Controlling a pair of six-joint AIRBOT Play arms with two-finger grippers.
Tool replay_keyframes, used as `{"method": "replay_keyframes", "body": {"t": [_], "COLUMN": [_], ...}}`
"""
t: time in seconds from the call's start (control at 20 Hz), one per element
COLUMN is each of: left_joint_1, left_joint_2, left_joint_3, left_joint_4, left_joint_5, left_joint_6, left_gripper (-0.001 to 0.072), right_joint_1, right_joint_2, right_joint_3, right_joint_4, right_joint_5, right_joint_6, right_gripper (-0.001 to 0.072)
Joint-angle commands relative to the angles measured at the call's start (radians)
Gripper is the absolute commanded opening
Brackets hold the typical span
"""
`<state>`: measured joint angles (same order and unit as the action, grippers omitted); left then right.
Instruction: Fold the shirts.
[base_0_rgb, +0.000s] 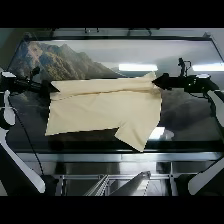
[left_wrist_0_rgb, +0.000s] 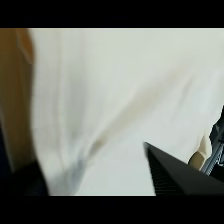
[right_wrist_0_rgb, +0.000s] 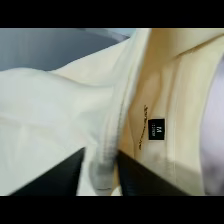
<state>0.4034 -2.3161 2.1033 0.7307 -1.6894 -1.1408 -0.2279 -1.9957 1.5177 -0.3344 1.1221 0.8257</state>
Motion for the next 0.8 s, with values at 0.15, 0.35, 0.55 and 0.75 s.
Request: {"method": "replay_keyframes", "body": {"t": [0.15,0.35,0.55,0.75], "left_joint_1": [0.051,0.105,0.119,0.121], "left_joint_2": [0.151,0.343,0.541,0.676], "left_joint_3": [0.000,-0.213,-0.577,-0.914], "left_joint_4": [0.062,0.143,0.355,0.501], "left_joint_5": [-0.033,-0.052,-0.021,0.090], "left_joint_6": [-0.046,-0.072,-0.061,-0.057], "left_gripper": [0.0699,0.0699,0.0699,0.0700], "right_joint_1": [-0.111,-0.155,-0.178,-0.186], "right_joint_2": [0.109,0.224,0.413,0.626], "right_joint_3": [0.007,-0.100,-0.435,-0.789], "right_joint_4": [-0.126,-0.277,-0.302,-0.325], "right_joint_5": [0.174,0.371,0.343,0.177], "right_joint_6": [0.115,0.164,0.192,0.263], "right_gripper": [0.0496,0.0365,0.0365,0.0439]}}
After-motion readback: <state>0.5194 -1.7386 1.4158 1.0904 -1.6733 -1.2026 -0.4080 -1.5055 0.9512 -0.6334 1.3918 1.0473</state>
